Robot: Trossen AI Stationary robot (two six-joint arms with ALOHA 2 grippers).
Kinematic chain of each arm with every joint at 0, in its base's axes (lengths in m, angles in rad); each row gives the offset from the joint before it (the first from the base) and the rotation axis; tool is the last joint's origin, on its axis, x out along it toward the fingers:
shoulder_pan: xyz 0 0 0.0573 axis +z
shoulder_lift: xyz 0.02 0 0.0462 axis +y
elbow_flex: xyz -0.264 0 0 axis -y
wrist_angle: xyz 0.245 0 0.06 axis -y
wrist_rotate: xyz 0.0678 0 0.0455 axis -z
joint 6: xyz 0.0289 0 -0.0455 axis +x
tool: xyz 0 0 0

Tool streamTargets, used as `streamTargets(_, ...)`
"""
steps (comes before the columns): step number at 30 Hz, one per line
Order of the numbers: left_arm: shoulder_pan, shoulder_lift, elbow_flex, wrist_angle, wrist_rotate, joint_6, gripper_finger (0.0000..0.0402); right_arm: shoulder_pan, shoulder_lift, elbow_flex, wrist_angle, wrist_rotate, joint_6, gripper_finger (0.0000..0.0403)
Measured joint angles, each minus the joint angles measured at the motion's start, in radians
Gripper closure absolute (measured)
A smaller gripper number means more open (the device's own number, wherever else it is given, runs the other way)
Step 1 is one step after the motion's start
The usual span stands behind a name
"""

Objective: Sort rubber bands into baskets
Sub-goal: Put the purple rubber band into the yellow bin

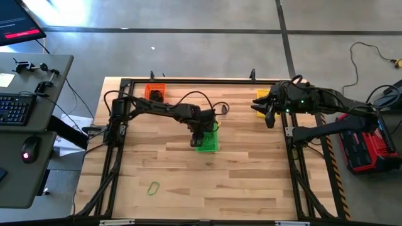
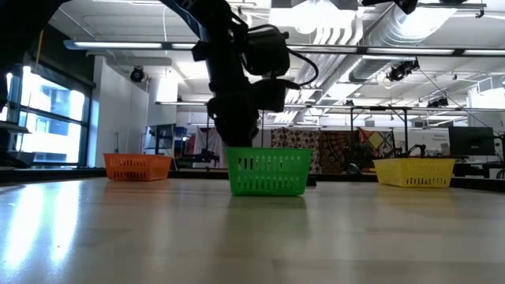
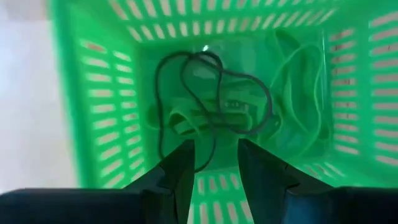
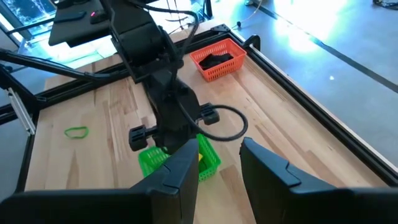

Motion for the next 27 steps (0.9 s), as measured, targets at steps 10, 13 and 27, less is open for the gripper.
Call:
streamTargets(10,-0.020,0.031,0.000,-0.038,-0.043,-0.003,0.0306,0.000,0.000,0.000,0.000,0.000,-0.015,0.0295)
streamTargets(13,-0.020,0.031,0.000,-0.032,-0.047,-0.003,0.0335,0.000,0.000,0.000,0.000,0.000,-0.015,0.0295)
streamTargets(27,-0.019,0.027,0.148,-0.162,-0.076,-0.003,0.0400,0.000,0.000,0.000,0.000,0.000,-0.015,0.0295)
